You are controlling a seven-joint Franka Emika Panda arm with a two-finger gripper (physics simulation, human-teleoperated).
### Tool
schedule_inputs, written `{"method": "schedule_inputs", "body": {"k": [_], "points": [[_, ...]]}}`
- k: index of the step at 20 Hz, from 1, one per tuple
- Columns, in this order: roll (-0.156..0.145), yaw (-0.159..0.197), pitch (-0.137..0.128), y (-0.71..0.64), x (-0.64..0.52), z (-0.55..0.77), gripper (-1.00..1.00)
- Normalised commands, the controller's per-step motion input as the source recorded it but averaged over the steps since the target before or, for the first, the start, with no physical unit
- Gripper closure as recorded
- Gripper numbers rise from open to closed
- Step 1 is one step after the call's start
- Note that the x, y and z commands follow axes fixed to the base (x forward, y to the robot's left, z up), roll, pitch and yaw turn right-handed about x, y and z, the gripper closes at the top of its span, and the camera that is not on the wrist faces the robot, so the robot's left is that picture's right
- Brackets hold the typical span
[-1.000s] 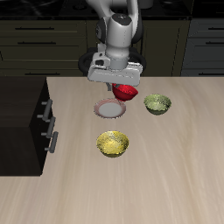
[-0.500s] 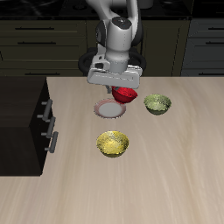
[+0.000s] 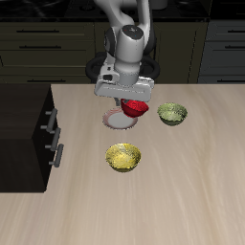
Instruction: Place the red bowl on the plate
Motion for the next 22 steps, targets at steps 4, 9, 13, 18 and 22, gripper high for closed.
{"method": "schedule_inputs", "body": {"k": [4,9,13,18,22], "points": [[0.002,-0.002,0.015,0.01,-0.02,-0.08,1.00],[0.000,-0.010,0.016,0.01,0.00,-0.07,1.00],[-0.009,-0.006,0.002,-0.01,0.05,-0.02,1.00],[-0.015,-0.019,0.012,-0.05,0.01,-0.02,1.00],[0.004,-0.010,0.024,-0.05,0.03,0.09,-1.00]]}}
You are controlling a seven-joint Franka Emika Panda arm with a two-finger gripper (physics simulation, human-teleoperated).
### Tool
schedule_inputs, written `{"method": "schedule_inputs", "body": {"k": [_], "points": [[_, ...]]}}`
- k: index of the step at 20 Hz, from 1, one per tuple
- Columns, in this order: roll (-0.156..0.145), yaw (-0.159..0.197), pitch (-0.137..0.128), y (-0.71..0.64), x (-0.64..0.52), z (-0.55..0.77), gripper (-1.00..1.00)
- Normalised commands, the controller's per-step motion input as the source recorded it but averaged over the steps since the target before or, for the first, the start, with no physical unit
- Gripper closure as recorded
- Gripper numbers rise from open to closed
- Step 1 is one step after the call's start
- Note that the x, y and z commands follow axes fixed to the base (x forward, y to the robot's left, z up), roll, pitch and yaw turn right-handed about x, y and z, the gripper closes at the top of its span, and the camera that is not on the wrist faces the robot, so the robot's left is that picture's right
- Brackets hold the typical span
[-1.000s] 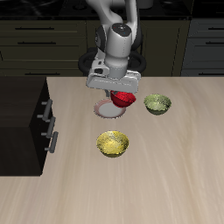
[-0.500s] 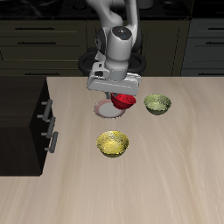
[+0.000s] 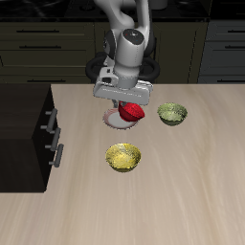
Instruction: Place the red bowl on the plate
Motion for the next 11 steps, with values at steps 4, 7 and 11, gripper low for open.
{"method": "schedule_inputs", "body": {"k": [4,7,11], "points": [[-0.030,-0.009,-0.026,-0.04,-0.05,0.04,-1.00],[-0.010,0.000,-0.002,-0.01,-0.01,0.04,-1.00],[-0.001,0.003,0.005,0.02,0.03,-0.01,-1.00]]}}
